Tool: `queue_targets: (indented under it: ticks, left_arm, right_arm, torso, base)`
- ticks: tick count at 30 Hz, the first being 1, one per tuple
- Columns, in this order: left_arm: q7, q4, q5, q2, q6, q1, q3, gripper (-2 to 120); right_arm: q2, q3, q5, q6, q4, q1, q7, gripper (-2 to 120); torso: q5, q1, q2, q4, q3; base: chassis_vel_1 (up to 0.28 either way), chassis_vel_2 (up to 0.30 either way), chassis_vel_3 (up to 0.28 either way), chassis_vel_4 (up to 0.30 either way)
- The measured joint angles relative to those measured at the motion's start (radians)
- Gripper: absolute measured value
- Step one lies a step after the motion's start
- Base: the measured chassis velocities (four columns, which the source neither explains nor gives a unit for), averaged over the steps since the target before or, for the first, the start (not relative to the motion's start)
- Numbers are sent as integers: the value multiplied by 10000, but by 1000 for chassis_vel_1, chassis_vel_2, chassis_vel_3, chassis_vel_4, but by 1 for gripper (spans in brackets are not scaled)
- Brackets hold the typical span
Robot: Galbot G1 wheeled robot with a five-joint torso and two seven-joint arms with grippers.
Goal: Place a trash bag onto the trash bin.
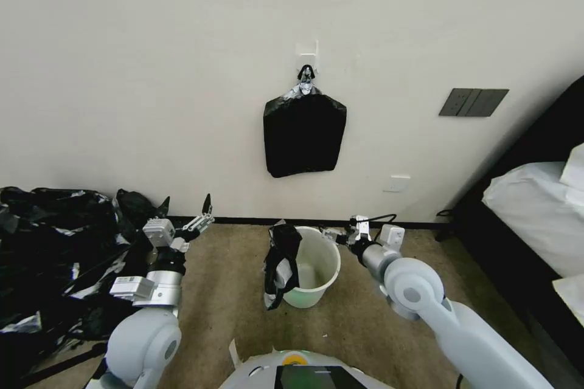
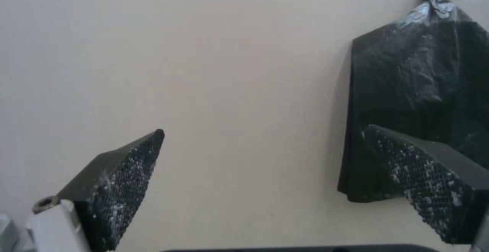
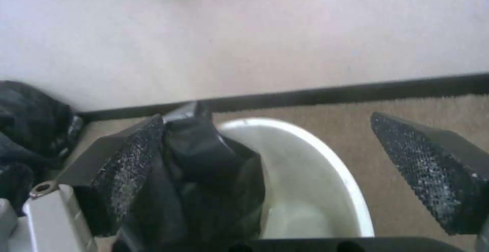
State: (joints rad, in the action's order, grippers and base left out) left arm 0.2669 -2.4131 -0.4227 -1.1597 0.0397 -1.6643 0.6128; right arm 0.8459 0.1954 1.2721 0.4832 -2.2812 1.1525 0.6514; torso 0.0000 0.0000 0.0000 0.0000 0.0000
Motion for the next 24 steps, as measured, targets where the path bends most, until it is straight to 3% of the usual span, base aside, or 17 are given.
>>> queue_targets:
  ticks: [9, 24]
  left_arm:
    - [3, 11, -5, 23, -12, -16, 77, 100]
    - [6, 114, -98, -91, -9, -6, 190, 100]
  right_arm:
    - [21, 75, -24, -46, -254, -387, -80, 100]
    - [180, -824, -503, 36, -485, -1447, -1554, 100]
  torso:
    - [0, 1, 0, -1, 0]
    - [0, 1, 0, 0, 0]
  base:
    - [0, 0, 0, 0]
    - [0, 0, 0, 0]
